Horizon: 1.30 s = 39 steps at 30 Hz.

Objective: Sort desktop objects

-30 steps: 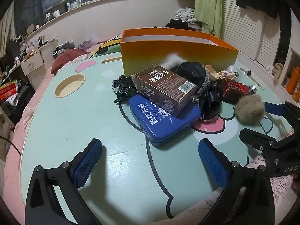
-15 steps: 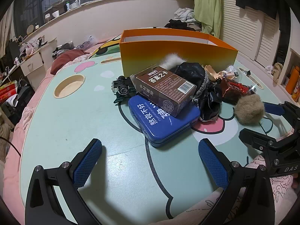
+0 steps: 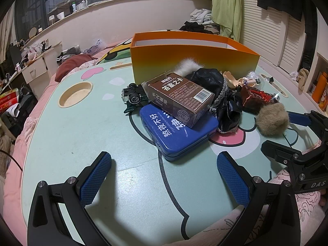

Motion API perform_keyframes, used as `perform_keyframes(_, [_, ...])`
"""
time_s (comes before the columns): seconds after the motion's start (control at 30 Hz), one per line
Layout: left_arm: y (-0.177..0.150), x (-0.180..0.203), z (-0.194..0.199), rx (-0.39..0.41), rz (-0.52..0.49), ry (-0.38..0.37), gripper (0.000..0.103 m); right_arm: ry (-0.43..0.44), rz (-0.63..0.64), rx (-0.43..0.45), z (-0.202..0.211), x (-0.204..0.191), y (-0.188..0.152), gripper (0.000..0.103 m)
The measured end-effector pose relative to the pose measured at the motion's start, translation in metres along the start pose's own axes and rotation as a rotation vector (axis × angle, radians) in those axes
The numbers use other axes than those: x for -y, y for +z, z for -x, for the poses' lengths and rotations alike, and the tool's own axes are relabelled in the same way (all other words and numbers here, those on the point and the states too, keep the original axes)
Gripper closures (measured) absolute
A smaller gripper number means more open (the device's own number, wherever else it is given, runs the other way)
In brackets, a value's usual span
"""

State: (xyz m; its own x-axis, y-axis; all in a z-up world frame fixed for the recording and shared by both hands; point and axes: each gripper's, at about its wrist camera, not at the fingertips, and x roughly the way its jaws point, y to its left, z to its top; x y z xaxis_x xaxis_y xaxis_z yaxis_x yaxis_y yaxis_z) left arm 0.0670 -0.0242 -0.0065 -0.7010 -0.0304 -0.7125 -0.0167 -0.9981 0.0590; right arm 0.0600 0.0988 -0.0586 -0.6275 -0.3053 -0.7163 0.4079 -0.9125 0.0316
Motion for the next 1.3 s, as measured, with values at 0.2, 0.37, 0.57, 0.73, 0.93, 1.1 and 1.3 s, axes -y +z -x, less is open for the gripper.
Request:
perform_keyframes(0.2, [0.0,0.0,0.0,0.0,0.0,0.0,0.001,0.0,0.0,0.0,0.0,0.0,0.0,0.0])
perform_keyframes(0.37, [0.0,0.0,0.0,0.0,0.0,-0.001,0.001,0.0,0.0,0.0,0.0,0.0,-0.001,0.0])
perform_keyframes(0.57, [-0.001,0.0,0.001,0.002,0.001,0.001,0.001,0.0,0.0,0.0,0.0,0.0,-0.001,0.0])
perform_keyframes(0.73, [-0.002,-0.001,0.015,0.094,0.009,0.006,0.001,0.0,-0.001,0.0,0.0,0.0,-0.001,0.0])
perform_keyframes(0.93, [0.005,0.001,0.022,0.13,-0.01,-0.038,0.01,0.0,0.0,0.0,0.0,0.0,-0.001,0.0])
perform_keyframes(1.1, [0.016,0.004,0.009,0.057,-0.017,-0.068,0.013,0.0,0.0,0.001,0.0,0.0,-0.002,0.0])
perform_keyframes(1.3, [0.044,0.005,-0.018,-0.054,0.033,-0.061,0.013,0.0,0.0,0.0,0.0,0.001,-0.002,0.0])
